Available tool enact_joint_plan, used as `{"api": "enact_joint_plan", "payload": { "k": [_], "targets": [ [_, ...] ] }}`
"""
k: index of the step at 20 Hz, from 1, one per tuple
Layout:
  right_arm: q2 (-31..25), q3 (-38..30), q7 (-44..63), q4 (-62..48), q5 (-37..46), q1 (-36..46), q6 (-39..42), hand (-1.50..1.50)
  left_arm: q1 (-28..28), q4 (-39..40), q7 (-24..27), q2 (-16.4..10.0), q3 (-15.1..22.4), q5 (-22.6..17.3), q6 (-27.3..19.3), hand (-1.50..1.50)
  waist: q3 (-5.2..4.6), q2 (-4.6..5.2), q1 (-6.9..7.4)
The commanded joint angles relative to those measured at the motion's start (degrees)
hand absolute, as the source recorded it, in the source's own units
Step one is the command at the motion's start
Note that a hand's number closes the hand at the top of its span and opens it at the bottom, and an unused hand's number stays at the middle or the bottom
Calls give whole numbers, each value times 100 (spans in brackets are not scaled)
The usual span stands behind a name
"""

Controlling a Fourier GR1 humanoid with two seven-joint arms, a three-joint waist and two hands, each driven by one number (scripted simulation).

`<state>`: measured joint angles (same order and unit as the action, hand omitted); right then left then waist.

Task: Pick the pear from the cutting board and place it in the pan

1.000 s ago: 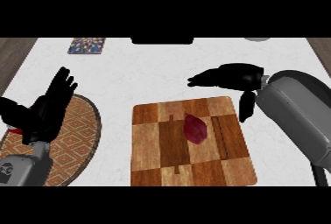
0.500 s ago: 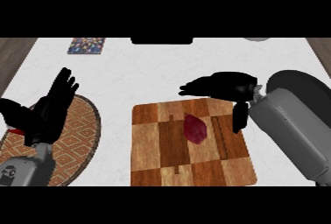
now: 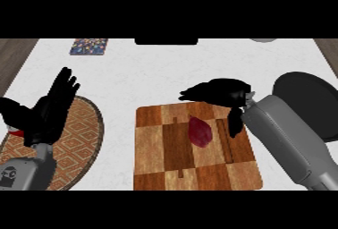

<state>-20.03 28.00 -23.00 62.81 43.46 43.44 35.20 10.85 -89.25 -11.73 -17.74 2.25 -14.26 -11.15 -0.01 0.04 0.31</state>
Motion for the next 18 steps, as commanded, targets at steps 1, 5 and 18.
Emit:
{"api": "enact_joint_plan", "payload": {
  "k": [1, 5, 18],
  "targets": [
    [445, -27, -60, -428, 370, -78, -320, -150, 309, 713, 320, 167, -132, 121, 131, 0, 0, 13, -11],
    [383, -142, -437, -745, 703, 15, -268, -150, -125, -282, -151, 237, -23, 226, 7, 0, 2, 2, 24],
    [1441, -430, -390, -1593, 1352, -5, -654, -150, -438, -355, 25, 481, -99, 497, 274, 0, 1, 1, 24]
  ]
}}
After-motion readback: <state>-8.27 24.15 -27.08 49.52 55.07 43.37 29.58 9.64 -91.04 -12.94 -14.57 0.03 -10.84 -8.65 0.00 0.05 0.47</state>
